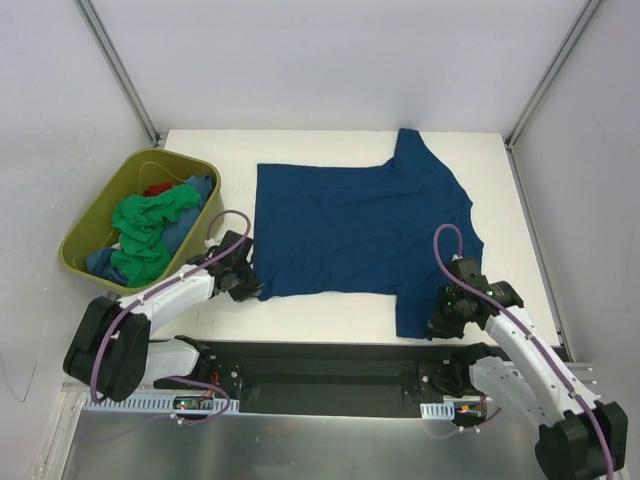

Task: Fold and stack the t-shirts
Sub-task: Grap the side of the flattened tshirt closest away from the robot with both arms, then fold the flattened tshirt in 1/3 of the way

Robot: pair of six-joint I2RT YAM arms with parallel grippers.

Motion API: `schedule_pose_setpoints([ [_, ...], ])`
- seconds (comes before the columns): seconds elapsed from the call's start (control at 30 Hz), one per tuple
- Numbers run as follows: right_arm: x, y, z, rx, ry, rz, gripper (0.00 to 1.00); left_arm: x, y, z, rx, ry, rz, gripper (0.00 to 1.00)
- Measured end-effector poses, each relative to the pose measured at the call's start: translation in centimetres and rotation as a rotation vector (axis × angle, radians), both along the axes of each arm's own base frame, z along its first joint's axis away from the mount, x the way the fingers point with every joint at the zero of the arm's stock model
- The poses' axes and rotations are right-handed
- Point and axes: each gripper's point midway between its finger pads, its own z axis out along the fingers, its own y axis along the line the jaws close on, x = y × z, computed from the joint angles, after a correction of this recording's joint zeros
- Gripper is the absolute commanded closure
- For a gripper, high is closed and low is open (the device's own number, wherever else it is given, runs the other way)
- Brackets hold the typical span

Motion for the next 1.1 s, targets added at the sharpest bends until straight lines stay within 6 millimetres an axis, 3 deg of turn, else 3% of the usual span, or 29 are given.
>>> schedule_pose_setpoints([
  [0.23,-3.6,1.1,3.7,0.027,0.023,0.068,1.00,-2.9,0.4,0.1,-0.047,0.009,-0.007,1.00],
  [0.37,-5.0,1.0,3.7,0.003,0.069,0.079,1.00,-3.9,0.6,0.7,-0.071,-0.012,-0.006,1.00],
  [0.5,-4.6,0.2,4.0,-0.051,0.070,0.064,1.00,-3.7,0.4,1.5,-0.088,-0.042,-0.009,1.00],
  [0.67,-2.1,-0.3,6.0,-0.111,-0.022,0.042,1.00,-3.1,0.2,2.3,-0.088,-0.042,-0.009,1.00],
  [0.83,0.6,-0.5,7.6,-0.161,-0.097,0.031,1.00,-1.0,-0.7,4.4,-0.095,-0.077,-0.018,1.00],
  [1.1,7.9,-0.5,10.4,-0.229,-0.213,-0.008,1.00,2.8,-1.7,6.7,-0.081,-0.108,-0.024,1.00],
])
